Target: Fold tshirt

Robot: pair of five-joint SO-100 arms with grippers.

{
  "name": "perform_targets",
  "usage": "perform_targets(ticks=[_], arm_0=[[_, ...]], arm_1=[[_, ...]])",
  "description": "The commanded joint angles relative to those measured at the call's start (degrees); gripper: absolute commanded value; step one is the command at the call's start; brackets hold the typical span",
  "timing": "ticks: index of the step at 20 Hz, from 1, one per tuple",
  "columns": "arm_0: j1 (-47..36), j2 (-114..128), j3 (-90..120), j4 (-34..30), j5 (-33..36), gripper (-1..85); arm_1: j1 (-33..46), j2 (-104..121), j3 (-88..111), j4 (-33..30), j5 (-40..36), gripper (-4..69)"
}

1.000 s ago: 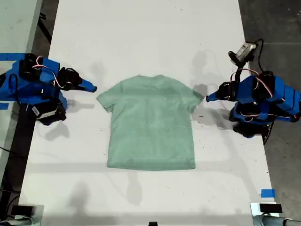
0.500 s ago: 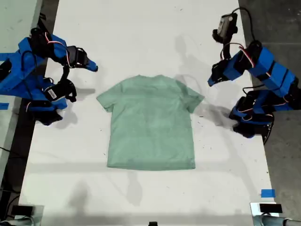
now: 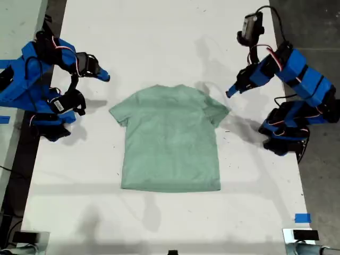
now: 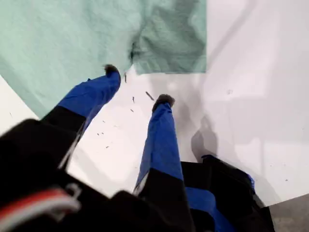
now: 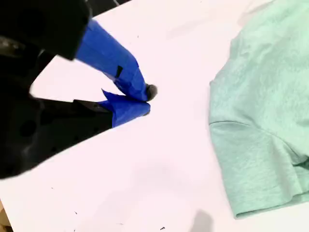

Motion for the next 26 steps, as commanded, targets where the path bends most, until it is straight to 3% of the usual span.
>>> perform_targets(ticks=[1,10,14,16,22,23,24,25,26], arm_0=[[0.09,1.05,0.00,-1.14,-0.09,0.1],[0.88,0.88,3.08,-4.57,-0.62,0.1],[0.88,0.44,3.43,-5.19,-0.62,0.1],[0.62,0.35,3.87,-5.54,-0.62,0.1],[1.05,-0.53,8.88,-7.03,-1.58,0.1],[1.67,-0.53,10.28,-7.56,-2.02,0.1],[2.20,-0.53,11.43,-8.00,-2.46,0.1],[2.81,-0.53,12.04,-8.61,-2.81,0.1],[3.16,-0.79,12.39,-8.96,-3.08,0.1]], arm_1=[[1.85,0.18,2.90,-4.31,-1.23,22.1],[3.78,-4.92,26.19,-29.27,-2.64,24.7],[4.04,-10.81,30.76,-37.62,-3.52,25.8],[4.04,-16.35,30.59,-40.69,-3.87,25.9],[4.13,-24.79,24.52,-38.94,-5.62,22.1],[4.13,-25.05,24.26,-38.85,-5.98,17.7],[4.13,-25.22,24.08,-38.76,-6.15,6.3],[4.39,-25.22,23.99,-38.67,-6.15,-0.7],[4.22,-25.22,23.82,-38.41,-6.77,-0.6]])
